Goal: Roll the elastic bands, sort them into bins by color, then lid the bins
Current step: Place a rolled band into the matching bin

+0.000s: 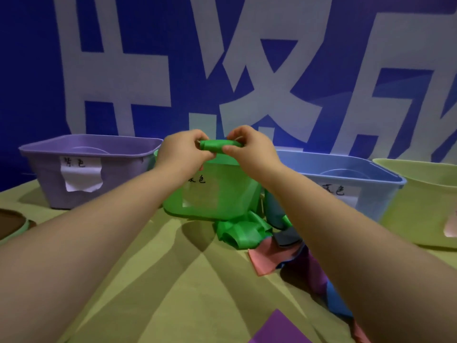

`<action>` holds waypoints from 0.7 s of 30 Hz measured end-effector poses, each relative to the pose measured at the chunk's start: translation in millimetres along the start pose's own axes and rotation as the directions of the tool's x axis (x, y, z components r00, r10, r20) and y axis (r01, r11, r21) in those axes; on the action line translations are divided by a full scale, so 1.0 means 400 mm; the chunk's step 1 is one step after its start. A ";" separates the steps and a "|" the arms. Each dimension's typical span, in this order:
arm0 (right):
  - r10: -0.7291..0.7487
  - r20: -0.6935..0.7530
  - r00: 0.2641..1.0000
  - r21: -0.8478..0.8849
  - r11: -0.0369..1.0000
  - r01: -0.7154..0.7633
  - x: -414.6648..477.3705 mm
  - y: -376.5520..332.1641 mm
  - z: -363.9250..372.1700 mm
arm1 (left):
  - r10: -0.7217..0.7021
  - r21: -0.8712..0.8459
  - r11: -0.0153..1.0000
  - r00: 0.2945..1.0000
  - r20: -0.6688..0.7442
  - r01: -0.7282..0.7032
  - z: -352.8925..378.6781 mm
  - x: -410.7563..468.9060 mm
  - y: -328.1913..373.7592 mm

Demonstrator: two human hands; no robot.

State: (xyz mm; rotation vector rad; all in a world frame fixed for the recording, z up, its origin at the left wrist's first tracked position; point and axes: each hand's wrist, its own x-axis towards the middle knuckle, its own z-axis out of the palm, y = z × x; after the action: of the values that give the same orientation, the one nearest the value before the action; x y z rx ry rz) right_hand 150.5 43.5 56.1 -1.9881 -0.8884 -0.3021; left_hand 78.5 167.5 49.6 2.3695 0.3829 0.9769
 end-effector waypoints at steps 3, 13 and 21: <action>0.035 0.000 0.999 -0.072 0.997 -0.035 0.035 0.025 0.033 | -0.026 0.109 0.994 0.998 0.064 0.019 0.020 0.032 -0.020; 0.033 0.043 0.999 -0.278 0.960 -0.020 0.022 0.049 0.038 | 0.065 0.078 0.995 0.993 -0.100 -0.057 0.047 0.015 -0.050; -0.012 -0.128 0.992 -0.127 0.992 -0.004 -0.121 0.040 -0.025 | 0.049 0.070 0.993 0.890 0.453 -0.090 0.167 -0.138 -0.017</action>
State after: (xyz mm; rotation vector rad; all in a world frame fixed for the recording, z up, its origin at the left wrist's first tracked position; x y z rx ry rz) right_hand 128.4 7.2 26.1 -2.0579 -0.8086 -0.4941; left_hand 87.5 123.5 -24.6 2.6095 0.1636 0.4154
